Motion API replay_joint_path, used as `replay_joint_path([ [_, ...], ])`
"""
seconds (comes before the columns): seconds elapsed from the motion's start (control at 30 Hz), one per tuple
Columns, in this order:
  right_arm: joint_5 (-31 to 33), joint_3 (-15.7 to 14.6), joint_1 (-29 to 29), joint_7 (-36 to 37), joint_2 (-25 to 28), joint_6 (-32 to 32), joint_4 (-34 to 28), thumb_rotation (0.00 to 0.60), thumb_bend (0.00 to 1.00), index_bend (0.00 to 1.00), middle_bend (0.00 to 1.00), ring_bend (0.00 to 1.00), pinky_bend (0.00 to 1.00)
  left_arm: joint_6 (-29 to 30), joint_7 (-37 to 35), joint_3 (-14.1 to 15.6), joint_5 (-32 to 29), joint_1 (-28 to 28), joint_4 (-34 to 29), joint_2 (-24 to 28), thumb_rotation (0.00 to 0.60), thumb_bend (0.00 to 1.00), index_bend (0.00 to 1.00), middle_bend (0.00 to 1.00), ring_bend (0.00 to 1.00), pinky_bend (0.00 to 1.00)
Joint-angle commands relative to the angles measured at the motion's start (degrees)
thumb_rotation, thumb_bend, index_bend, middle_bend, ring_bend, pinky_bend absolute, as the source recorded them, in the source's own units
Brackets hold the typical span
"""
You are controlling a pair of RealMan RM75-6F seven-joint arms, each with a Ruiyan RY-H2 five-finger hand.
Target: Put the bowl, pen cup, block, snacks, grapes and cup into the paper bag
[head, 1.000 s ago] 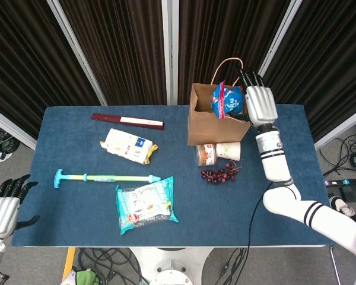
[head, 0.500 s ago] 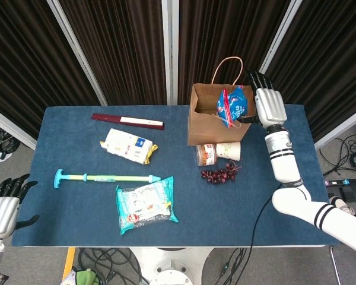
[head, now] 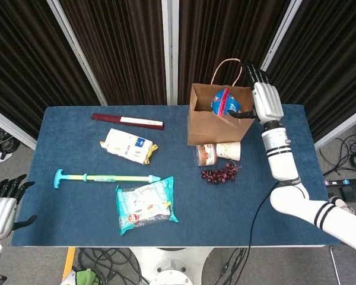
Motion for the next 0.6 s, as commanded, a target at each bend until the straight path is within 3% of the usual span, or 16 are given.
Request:
replay_joint_path([
  [0.03, 0.39, -0.32, 0.43, -1.2, -0.45, 0.28, 0.53, 0.6, 0.0, 0.0, 0.0, 0.0, 0.03, -0.18, -0.18, 0.09, 0.03, -0.01, 0.13, -0.09, 0.6, 0.0, 0.27, 0.2, 0.15, 0.11],
  [0.2, -2.52, -1.13, -1.27, 0.28, 0.1, 2.94, -0.65, 0.6, 0.0, 0.0, 0.06, 0.0, 0.04, -0.05, -0.43, 0.07, 0.33, -0.07, 0.48, -0.27, 0.6, 0.0, 0.27, 0.2, 0.15, 0.11],
  [0.4, -11.28, -4.68, -8.68, 3.3, 5.66, 10.43, -7.49, 0.6, 0.01, 0.01, 0.24, 0.08, 0.22, -0.11, -0.56, -0.05, 0.44, -0.23, 0.55, -0.19, 0.6, 0.0, 0.27, 0.2, 0.15, 0.11],
  [0.6, -20.49, -11.08, -18.25, 8.05, 12.54, 16.85, -13.04, 0.6, 0.09, 0.21, 0.37, 0.18, 0.32, -0.23, -0.22, -0.28, 0.74, -0.65, 0.42, -0.23, 0.6, 0.0, 0.27, 0.2, 0.15, 0.11],
])
